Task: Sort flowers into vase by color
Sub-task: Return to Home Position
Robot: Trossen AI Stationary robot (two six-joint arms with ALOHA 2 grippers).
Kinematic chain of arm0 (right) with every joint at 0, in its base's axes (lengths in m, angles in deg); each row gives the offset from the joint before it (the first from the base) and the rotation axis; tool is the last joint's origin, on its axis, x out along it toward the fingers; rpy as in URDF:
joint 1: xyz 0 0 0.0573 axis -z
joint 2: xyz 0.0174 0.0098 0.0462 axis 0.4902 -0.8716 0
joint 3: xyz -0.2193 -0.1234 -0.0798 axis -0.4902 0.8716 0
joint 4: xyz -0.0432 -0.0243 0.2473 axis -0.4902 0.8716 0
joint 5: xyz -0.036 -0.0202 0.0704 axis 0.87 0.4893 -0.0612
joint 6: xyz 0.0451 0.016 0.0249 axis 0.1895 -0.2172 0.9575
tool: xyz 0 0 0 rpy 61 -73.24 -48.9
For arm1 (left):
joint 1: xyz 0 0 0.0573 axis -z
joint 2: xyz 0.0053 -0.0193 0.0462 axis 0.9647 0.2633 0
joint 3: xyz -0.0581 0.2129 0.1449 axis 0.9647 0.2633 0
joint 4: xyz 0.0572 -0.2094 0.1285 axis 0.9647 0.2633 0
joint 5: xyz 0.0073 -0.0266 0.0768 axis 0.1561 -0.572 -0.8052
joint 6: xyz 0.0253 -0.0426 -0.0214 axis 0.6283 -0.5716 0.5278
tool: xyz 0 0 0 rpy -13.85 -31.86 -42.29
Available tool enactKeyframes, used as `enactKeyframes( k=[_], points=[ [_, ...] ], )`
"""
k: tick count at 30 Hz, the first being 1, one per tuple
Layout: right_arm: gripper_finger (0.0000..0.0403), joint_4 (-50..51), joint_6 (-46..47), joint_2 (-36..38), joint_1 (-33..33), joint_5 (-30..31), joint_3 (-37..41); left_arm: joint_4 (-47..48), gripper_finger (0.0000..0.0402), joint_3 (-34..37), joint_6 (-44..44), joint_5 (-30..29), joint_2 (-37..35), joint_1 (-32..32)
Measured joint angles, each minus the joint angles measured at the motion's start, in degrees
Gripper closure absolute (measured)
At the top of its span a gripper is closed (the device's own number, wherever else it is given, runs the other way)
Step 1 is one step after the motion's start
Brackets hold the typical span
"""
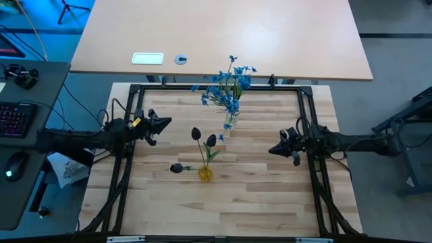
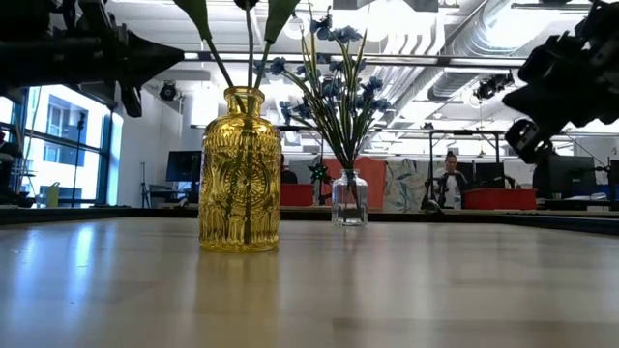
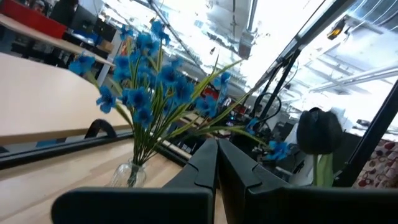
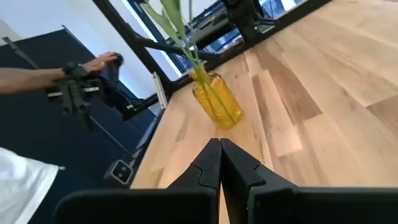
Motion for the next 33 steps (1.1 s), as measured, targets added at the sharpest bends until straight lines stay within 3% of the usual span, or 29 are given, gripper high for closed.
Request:
enactKeyframes(
  k=[8,15,21,33],
  points=[
    [0.0402,2.27,0.01,13.43,0.15,0.2,0.01,9.64,0.0401,-0.01,0.01,0.0,-12.98,0.0],
    [0.0402,-1.15,0.01,13.66,-0.11,-0.07,0.02,14.71,0.0401,0.05,0.01,-0.01,-24.33,-0.59],
    [0.0402,-0.02,0.01,13.65,-0.22,-0.02,0.02,12.37,0.0401,0.03,0.03,-0.46,-24.15,-3.81],
    [0.0402,2.31,0.01,12.94,-0.22,0.05,0.02,13.21,0.0401,0.06,0.01,-0.46,-24.13,-2.76]
  ],
)
